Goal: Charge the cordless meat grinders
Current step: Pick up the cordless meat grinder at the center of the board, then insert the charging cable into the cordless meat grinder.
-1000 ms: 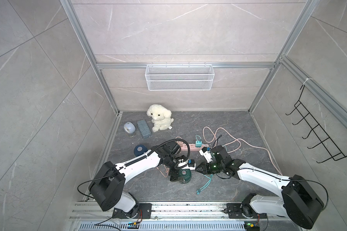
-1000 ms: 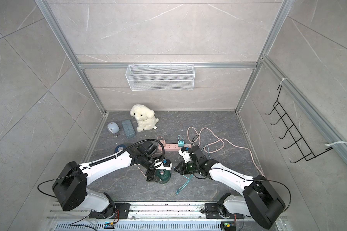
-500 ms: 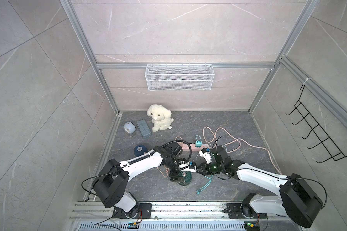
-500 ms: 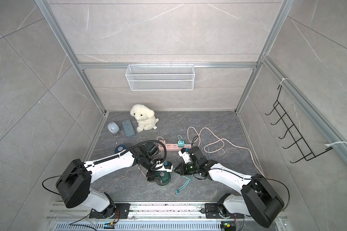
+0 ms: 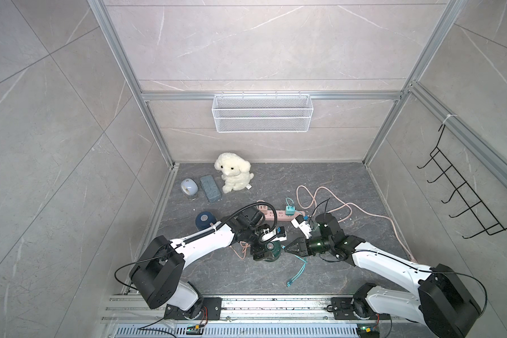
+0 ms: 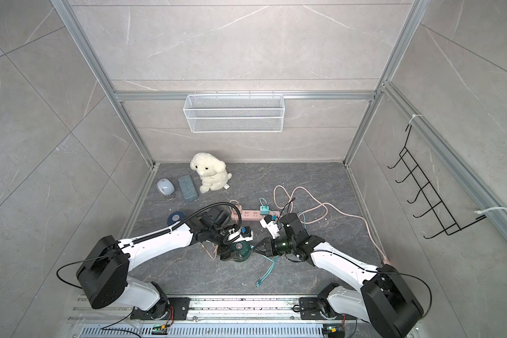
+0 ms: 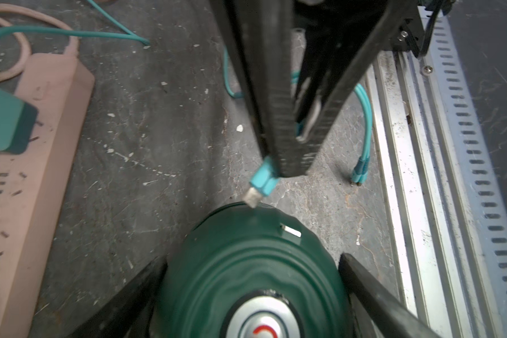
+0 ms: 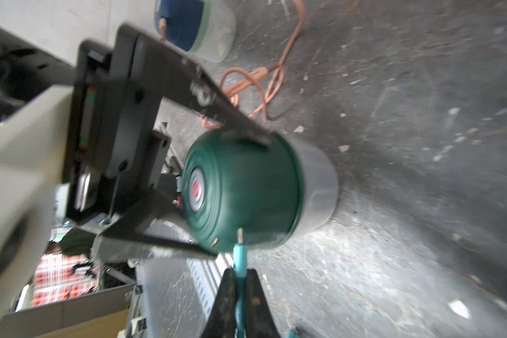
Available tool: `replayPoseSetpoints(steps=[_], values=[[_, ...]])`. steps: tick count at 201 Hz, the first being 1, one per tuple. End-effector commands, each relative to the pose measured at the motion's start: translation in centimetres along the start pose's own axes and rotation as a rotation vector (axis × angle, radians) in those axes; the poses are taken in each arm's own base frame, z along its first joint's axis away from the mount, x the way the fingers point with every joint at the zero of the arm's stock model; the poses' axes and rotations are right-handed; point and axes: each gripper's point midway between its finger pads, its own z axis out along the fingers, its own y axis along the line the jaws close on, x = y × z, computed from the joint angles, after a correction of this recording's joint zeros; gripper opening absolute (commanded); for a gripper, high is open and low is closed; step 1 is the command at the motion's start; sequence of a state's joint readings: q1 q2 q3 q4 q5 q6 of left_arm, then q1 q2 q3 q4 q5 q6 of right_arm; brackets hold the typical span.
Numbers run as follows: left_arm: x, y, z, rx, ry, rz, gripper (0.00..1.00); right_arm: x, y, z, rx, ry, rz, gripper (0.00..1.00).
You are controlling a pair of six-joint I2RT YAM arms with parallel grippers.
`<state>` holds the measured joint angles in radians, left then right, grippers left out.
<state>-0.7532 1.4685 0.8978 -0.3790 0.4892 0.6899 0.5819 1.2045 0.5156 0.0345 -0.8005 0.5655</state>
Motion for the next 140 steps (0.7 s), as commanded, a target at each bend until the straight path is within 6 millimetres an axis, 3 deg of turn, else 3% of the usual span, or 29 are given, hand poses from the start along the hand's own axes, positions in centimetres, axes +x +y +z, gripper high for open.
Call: replayPoseSetpoints(steps=[1,43,95,140], values=[[0.4,1.8,-1.6,-0.090,-0.016,-0.023,0.66,-0.3,2.1,0.1,-0.130,0.007,-0.033,0.08],[-1.0,1.1,-4.6,-0.038,-0.198,-0.046,0.66,-0.7,4.0,-0.8,-0.208,-0.004,-0.066,0.07],[-2.6,-0.2,-5.7,0.070,-0.261,-0.014,0.64,-1.3,5.0,-0.4,-0.311,-0.012,-0.081,0.07],[-3.8,-0.5,-6.7,0.051,-0.303,0.046,0.64,-2.2,5.7,0.1,-0.395,-0.017,-0.079,0.07]])
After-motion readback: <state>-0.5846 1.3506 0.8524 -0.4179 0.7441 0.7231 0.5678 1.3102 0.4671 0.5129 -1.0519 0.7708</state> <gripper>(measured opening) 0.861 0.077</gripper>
